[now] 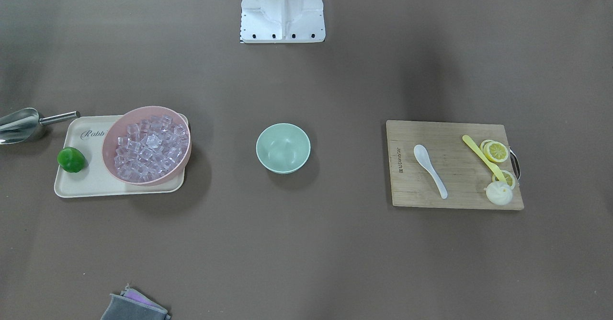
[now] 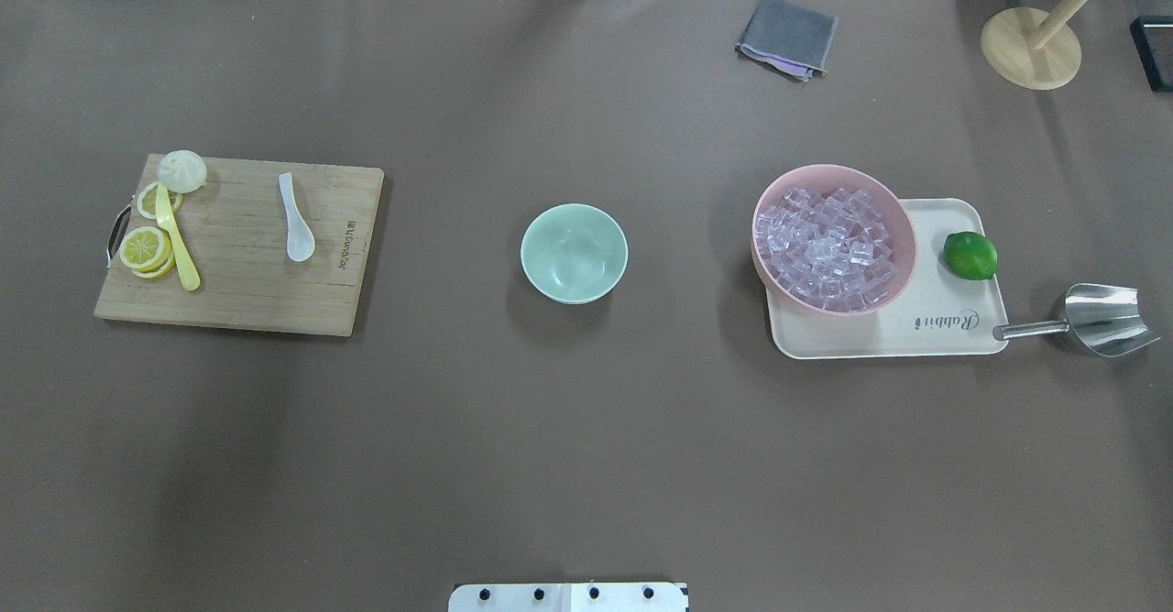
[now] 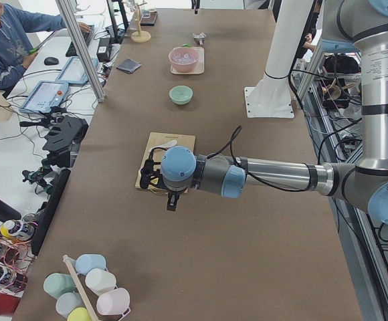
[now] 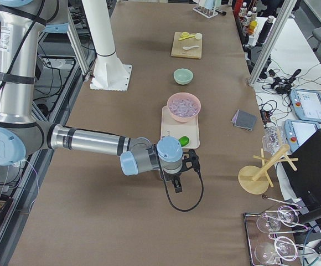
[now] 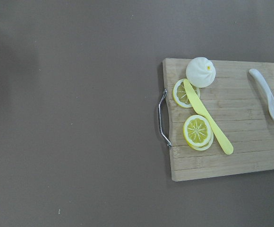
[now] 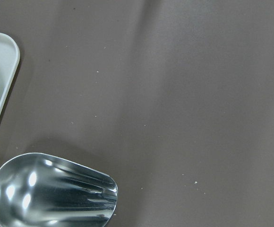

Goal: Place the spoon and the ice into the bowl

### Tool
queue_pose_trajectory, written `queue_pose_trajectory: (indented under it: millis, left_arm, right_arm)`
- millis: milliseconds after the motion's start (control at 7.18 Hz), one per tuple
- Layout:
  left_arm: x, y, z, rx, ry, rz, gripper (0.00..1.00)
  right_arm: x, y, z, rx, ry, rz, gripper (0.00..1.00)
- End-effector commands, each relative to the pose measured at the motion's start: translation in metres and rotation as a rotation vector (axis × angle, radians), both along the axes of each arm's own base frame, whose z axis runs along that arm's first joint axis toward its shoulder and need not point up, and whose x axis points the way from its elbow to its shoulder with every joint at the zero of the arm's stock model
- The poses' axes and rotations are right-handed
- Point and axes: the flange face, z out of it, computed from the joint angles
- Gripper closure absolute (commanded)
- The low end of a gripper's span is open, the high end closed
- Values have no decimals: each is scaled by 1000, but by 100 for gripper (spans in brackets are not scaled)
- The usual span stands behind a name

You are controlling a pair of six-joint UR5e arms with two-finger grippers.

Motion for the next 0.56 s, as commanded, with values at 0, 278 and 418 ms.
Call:
queue_pose_trajectory:
  millis: [0, 278, 418]
  left_arm:
    - [1, -2, 10, 50, 1, 1, 1]
    - [3, -5, -8, -34, 68, -47, 2]
    - [41, -29, -56, -103, 92, -85, 2]
  right_arm:
    - [0, -2, -4, 10, -1, 0, 0]
    - [-1, -14, -23, 48, -9, -1, 0]
    - [-3, -15, -31, 61, -28, -5, 0]
